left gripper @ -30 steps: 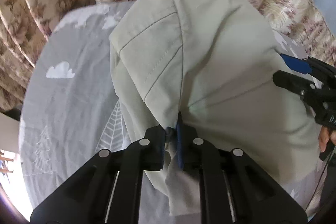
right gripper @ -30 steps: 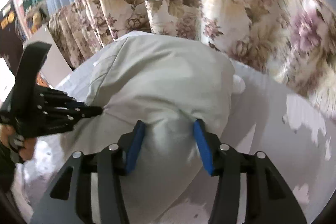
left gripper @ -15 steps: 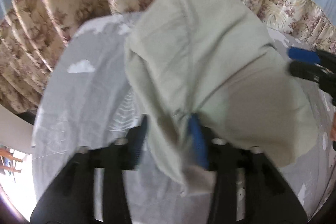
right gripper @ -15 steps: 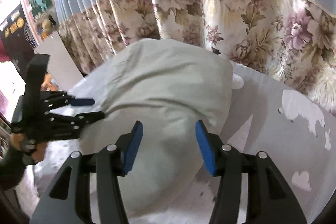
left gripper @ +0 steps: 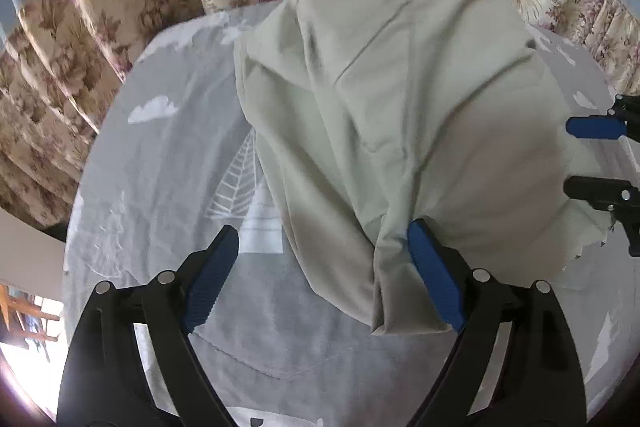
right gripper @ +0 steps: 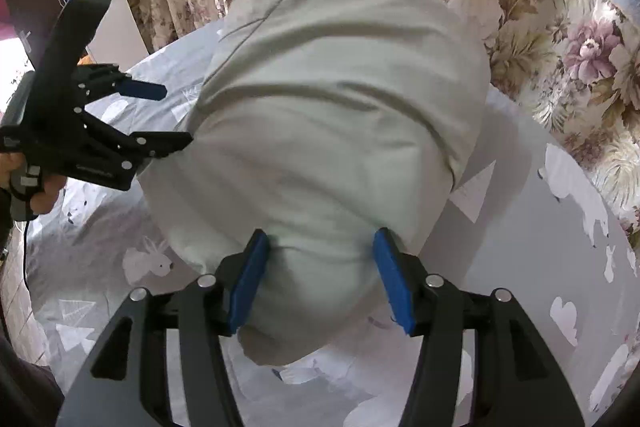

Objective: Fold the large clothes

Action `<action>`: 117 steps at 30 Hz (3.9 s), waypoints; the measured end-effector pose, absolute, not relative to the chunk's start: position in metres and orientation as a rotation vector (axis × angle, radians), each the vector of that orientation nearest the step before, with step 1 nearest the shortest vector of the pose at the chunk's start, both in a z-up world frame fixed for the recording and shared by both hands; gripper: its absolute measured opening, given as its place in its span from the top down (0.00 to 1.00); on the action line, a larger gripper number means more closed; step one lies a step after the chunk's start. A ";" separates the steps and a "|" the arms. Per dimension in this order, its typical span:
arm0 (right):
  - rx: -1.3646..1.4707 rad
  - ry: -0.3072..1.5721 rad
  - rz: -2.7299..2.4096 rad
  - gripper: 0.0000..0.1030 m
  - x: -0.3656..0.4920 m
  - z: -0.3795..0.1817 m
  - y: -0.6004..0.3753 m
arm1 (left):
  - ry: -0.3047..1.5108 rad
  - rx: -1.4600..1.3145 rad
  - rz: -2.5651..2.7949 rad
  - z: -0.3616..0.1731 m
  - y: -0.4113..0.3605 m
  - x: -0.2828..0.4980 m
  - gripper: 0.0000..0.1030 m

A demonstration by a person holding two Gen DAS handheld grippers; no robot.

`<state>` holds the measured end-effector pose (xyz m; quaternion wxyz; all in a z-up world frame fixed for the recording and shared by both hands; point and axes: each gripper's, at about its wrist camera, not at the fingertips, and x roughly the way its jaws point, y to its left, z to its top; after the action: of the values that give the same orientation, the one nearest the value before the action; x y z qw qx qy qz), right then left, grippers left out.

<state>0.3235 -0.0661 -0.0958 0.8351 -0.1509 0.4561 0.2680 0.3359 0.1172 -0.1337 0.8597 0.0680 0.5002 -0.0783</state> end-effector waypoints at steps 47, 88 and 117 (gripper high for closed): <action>-0.144 0.625 0.552 0.59 0.420 -0.108 -0.072 | 1.044 0.032 -0.241 -0.142 0.107 0.447 0.83; 0.350 0.758 0.387 0.08 0.338 -0.106 -0.137 | 1.020 -0.423 -0.303 -0.156 0.147 0.359 0.03; 0.194 0.808 0.420 0.17 0.350 -0.144 -0.080 | 0.936 -0.086 -0.243 -0.132 0.097 0.336 0.63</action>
<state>0.3503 -0.0801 -0.1444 0.8936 0.0936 0.3895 0.2024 0.3364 0.0968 -0.1320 0.8845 -0.0413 0.4498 -0.1166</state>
